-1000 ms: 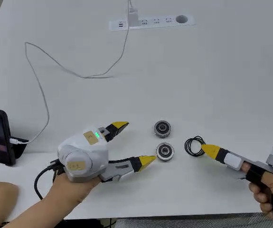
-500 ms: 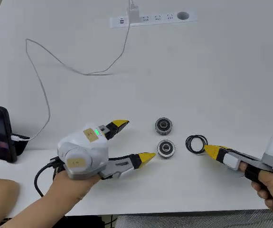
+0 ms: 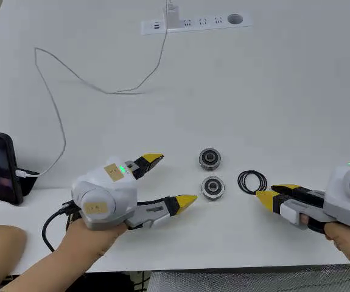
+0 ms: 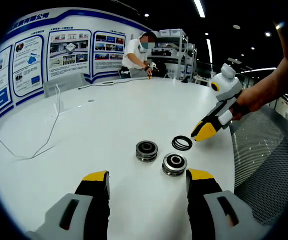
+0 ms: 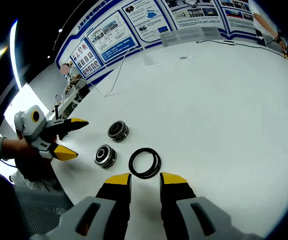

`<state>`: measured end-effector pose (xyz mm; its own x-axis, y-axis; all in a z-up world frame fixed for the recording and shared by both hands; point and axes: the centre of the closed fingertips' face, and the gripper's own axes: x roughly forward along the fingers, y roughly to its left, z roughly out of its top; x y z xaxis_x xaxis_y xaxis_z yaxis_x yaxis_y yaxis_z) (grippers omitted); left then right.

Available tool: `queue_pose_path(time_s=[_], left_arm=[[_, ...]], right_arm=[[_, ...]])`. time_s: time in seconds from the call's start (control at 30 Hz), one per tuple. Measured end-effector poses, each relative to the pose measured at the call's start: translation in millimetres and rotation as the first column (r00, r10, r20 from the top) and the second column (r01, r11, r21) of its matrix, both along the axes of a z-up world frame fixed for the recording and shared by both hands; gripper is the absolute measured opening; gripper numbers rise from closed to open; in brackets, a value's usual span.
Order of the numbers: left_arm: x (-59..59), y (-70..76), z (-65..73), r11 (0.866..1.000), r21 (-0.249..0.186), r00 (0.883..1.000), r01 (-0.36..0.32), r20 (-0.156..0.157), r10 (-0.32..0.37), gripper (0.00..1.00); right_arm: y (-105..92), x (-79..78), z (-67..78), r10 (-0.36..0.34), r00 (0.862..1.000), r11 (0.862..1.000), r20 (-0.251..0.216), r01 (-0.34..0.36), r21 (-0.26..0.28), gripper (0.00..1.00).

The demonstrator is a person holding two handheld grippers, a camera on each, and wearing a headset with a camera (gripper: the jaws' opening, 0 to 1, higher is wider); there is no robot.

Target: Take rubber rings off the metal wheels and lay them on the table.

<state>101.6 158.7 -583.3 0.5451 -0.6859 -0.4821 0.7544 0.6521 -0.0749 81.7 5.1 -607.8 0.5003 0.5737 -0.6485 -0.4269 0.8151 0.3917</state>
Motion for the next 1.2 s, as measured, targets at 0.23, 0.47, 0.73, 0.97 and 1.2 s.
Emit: queue_pose_path(time_s=[0.23, 0.47, 0.73, 0.97, 1.2], left_arm=[[-8.1, 2.1, 4.4, 1.000, -0.006, 1.000, -0.007, -0.001, 0.007, 0.64], [-19.6, 5.0, 9.7, 1.000, -0.021, 1.000, -0.016, -0.007, 0.015, 0.64], [-34.4, 5.0, 18.3, 0.999, -0.043, 0.999, -0.034, -0.014, 0.033, 0.65], [-46.1, 7.0, 27.6, 0.997, -0.063, 0.999, -0.050, -0.013, 0.049, 0.65], [-55.2, 13.9, 32.0, 0.996, -0.066, 0.998, -0.063, -0.008, 0.062, 0.67]], right_arm=[[5.9, -2.7, 8.5, 0.062, 0.996, 0.998, 0.061, -0.061, -0.024, 0.30], [7.4, -4.6, 13.2, 0.097, 0.990, 0.994, 0.100, -0.091, -0.055, 0.35], [3.9, -14.8, 16.1, 0.115, 0.987, 0.990, 0.112, -0.105, -0.096, 0.42], [1.3, -28.5, 21.0, 0.123, 0.984, 0.986, 0.126, -0.107, -0.127, 0.46], [-0.9, -39.0, 25.4, 0.119, 0.982, 0.984, 0.144, -0.098, -0.150, 0.50]])
